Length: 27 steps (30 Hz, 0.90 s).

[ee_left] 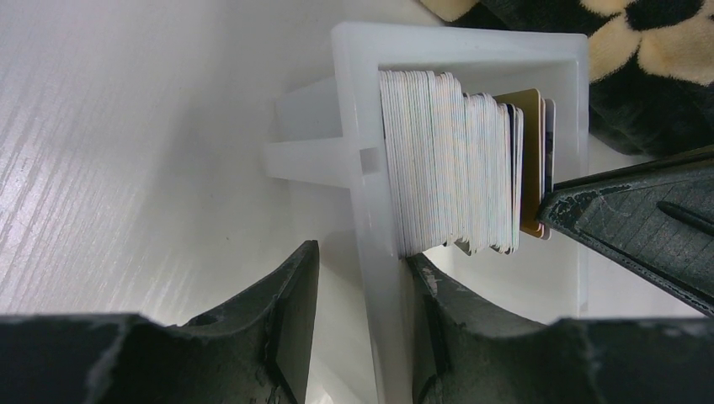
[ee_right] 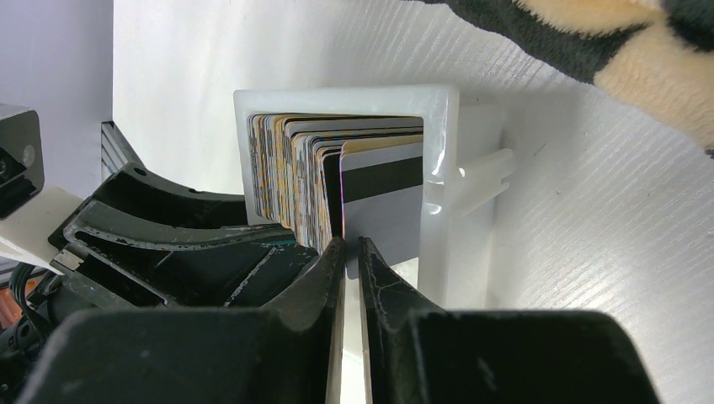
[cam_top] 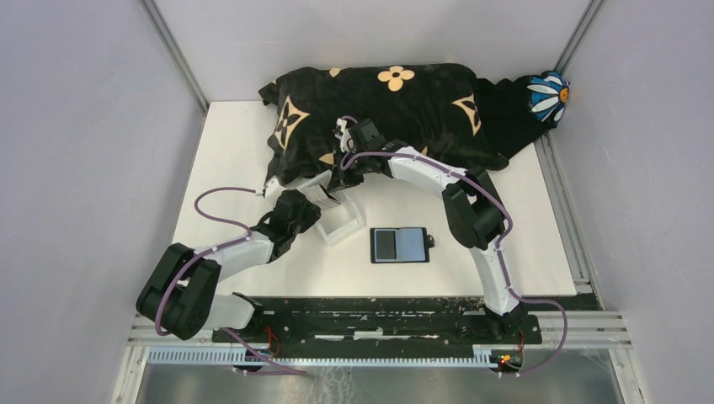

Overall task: Put the credit cards into the card holder
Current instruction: Pick up the credit card from the storage box.

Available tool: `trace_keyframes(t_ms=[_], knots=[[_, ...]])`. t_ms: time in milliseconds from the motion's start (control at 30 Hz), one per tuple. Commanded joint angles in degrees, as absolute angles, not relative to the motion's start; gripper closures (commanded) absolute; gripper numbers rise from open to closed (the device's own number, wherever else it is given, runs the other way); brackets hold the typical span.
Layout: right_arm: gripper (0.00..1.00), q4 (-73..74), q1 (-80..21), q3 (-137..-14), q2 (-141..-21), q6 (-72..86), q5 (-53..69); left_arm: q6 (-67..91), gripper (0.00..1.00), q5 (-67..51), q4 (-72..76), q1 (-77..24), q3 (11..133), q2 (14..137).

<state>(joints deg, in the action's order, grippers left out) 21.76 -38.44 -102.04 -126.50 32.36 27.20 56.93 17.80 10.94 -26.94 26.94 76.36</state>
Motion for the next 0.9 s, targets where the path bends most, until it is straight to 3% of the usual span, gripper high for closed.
trace_keyframes(t_ms=[0, 867], knots=[[0.86, 22.9, -37.3, -103.2, -127.8, 31.6, 24.4, 54.7, 0.55, 17.5, 10.8, -26.6, 27.6, 77.4], [0.81, 22.6, -36.5, -102.6, -127.5, 31.9, 24.6, 54.8, 0.56, 17.2, 11.2, -26.6, 27.4, 77.9]])
